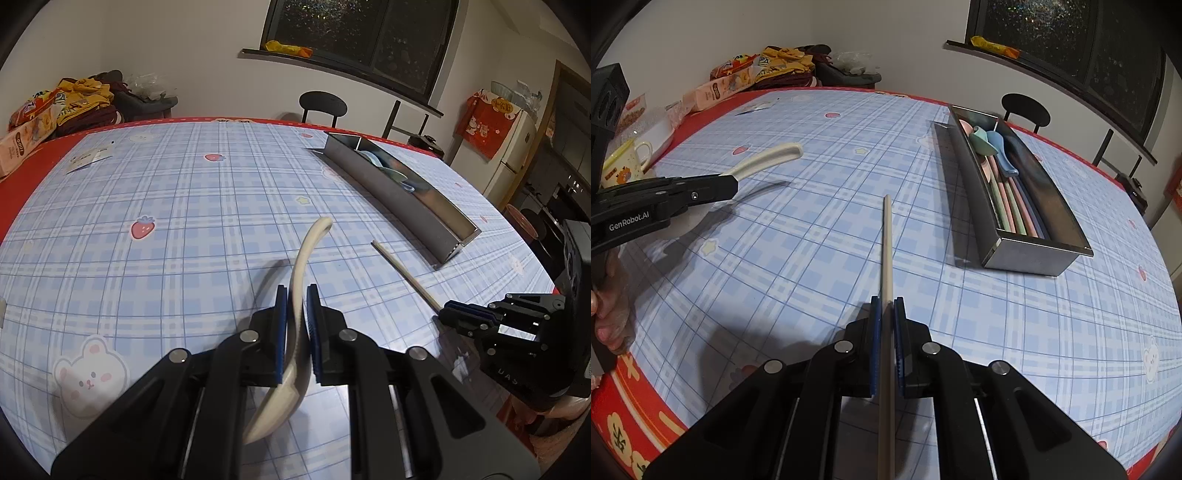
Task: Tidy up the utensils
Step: 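Carry the cream spoon and cream chopstick over the steel tray with both tools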
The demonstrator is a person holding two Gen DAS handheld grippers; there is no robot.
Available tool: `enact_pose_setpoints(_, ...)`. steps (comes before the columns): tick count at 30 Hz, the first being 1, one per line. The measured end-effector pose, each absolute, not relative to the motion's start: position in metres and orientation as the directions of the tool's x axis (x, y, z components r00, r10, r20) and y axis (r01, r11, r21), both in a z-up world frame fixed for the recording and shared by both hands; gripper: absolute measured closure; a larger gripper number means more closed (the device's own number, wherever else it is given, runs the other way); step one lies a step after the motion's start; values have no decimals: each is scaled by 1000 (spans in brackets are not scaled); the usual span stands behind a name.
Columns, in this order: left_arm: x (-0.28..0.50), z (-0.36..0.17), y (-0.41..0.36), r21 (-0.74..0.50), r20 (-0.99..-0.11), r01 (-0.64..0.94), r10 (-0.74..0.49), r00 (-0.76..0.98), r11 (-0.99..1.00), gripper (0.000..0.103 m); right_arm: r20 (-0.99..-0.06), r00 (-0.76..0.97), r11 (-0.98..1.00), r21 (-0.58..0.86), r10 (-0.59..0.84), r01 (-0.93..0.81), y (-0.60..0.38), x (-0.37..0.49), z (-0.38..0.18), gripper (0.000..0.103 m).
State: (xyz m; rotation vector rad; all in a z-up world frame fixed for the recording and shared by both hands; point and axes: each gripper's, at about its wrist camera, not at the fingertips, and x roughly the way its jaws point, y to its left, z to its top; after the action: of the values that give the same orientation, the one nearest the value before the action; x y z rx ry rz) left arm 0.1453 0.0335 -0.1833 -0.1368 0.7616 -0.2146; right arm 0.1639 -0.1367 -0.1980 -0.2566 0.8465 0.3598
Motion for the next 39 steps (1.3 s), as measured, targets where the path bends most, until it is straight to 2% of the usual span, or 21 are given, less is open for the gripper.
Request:
enact_pose_setpoints(5, 144, -182, 36, -210, -660, 136, -243, 711, 968, 88, -760, 584, 908, 21, 286, -417, -149, 163, -196, 96)
enact_pose_setpoints(17, 139, -176, 43, -232, -633, 111, -237, 737, 966, 89, -649, 624, 891, 214, 436, -400, -184, 156, -181, 96)
enact_pose_setpoints(26, 155, -151, 34, -299, -621, 75, -254, 742, 951, 89, -565, 608, 830, 388, 558, -401, -218, 178, -162, 96)
enact_pose_setpoints(34, 217, -123, -17, -377, -607, 82, -313, 730, 923, 88, -509, 686, 851, 378, 520, -365, -247, 250, -121, 96)
enact_pose_setpoints(39, 268, -116, -51, -452, -603, 53, -349, 717, 890, 89, -520, 709, 875, 361, 476, -322, -253, 302, -113, 96)
